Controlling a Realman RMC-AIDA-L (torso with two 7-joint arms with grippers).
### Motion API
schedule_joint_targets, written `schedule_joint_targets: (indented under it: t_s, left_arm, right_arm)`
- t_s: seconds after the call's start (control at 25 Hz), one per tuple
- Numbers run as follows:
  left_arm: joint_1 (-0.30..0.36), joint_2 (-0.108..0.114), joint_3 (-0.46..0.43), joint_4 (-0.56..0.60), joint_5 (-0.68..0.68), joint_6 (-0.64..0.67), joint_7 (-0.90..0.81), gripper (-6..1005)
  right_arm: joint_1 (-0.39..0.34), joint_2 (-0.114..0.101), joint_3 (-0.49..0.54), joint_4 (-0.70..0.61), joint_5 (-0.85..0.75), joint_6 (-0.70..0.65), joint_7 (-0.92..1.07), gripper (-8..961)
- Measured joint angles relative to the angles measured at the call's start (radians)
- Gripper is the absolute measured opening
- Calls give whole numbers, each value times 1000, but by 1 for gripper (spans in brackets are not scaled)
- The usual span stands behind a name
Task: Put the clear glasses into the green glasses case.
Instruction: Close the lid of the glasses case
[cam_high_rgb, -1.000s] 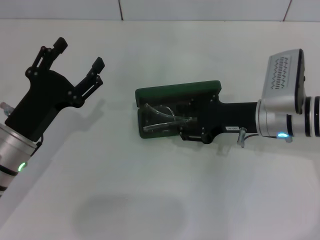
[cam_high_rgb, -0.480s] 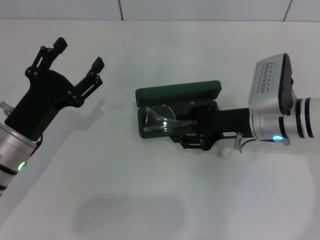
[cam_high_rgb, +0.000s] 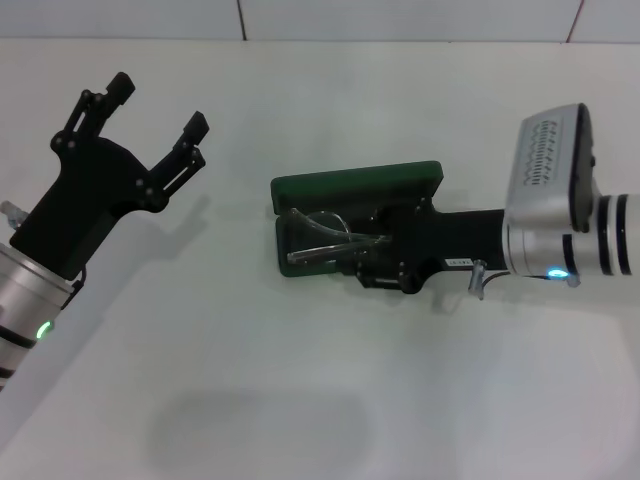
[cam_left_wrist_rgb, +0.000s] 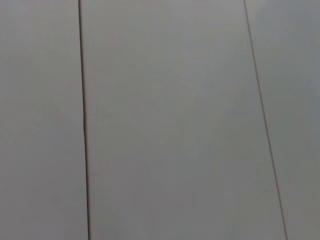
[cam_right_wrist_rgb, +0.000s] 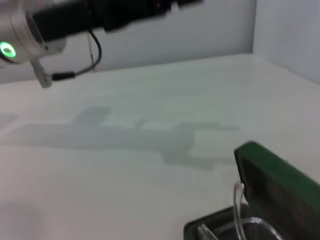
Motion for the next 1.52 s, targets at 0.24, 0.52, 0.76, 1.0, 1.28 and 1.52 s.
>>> schedule_joint_targets:
  t_s: [0.24, 0.52, 0.76, 1.0, 1.28, 1.52]
  left_arm:
    - [3, 0, -7, 0, -5, -1, -6, 875]
    - [-12, 2, -7, 1, -7, -6, -163, 875]
    - [-84, 4, -3, 45, 57, -138, -429, 875]
    - [-169, 4, -1, 85, 137, -332, -547, 875]
    - [-329, -2, 0, 102, 326, -597, -708, 875]
    - [-403, -7, 54, 91, 376, -679, -775, 875]
  right_arm:
    - [-103, -9, 79, -137, -2, -87, -11, 532]
    - [-167, -2, 378, -141, 3, -255, -11, 531]
    - [-203, -4, 537, -100, 95, -387, -97, 533]
    - [-245, -45, 616, -29, 73, -573, -241, 533]
    - [-251, -126, 626, -19, -255, -741, -232, 532]
    - [-241, -122, 628, -19, -387, -742, -232, 532]
